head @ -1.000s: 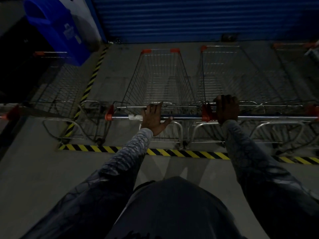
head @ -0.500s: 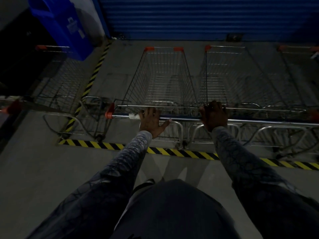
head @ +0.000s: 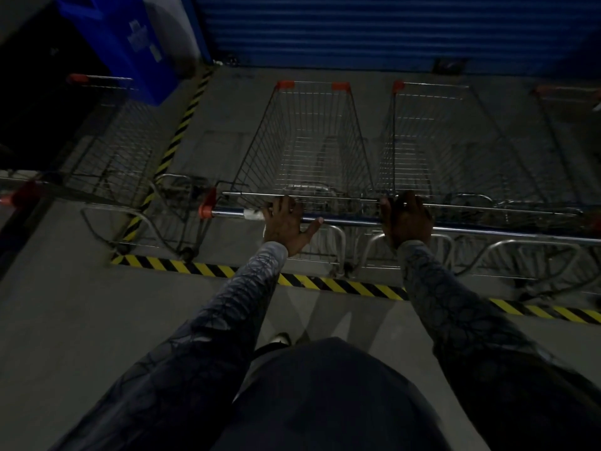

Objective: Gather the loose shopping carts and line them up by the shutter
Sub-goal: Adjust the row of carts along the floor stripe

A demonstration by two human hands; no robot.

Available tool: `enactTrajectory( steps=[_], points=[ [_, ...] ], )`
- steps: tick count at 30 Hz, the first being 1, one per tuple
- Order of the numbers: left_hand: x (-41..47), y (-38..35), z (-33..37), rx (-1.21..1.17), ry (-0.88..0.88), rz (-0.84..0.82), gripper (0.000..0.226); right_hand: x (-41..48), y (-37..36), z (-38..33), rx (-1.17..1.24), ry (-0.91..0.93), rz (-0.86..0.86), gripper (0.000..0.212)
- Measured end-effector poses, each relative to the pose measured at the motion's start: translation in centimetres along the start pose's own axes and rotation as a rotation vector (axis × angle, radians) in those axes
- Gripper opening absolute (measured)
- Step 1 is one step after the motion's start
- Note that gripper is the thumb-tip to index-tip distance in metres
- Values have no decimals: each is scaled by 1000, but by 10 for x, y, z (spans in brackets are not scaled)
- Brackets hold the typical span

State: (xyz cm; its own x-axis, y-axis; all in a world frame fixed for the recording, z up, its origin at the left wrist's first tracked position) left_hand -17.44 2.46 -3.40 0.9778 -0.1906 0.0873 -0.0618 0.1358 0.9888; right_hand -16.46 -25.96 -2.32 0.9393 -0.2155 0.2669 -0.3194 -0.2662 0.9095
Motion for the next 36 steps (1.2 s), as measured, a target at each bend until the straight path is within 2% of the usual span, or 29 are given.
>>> enactTrajectory(
  steps=[7,14,18,22,26,29,32,36],
  points=[
    [0,-2,-1,-15,0,-7,79,0,-4,2,-32,-16,-17,63],
    [-3,-2,-1,-29,-4,23,72,-3,1,-1,-1,-12,-21,81],
    [-4,-2,-1,-38,-13,45,69,-5,9,-5,59,2,3,69],
    [-4,-2,0,-26,-12,58,65,-5,7,-3,62,12,39,72],
    [-5,-1,1,-16,-6,54,64,-7,8,-3,54,26,85,56],
    [-5,0,1,-12,-6,39,65,-6,7,-3,29,-3,43,61],
    [-6,1,2,1,-5,38,63,-6,6,-2,59,-13,46,56],
    [-2,4,1,-32,25,46,64,-6,4,6,113,15,77,65]
  ],
)
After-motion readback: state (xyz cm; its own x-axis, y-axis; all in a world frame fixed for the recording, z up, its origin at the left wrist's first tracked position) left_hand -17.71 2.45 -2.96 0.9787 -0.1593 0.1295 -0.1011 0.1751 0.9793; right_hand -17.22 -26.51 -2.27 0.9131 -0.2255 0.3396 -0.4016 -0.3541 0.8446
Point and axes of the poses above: each hand's wrist, its own x-axis towards the middle knuckle, its own y-axis out of the back of the hand, z = x × y, the point moved 2 cm from there along x, towards the middle knuckle, and after that the axes turned 7 degrees about -y, right-handed, at the moved point
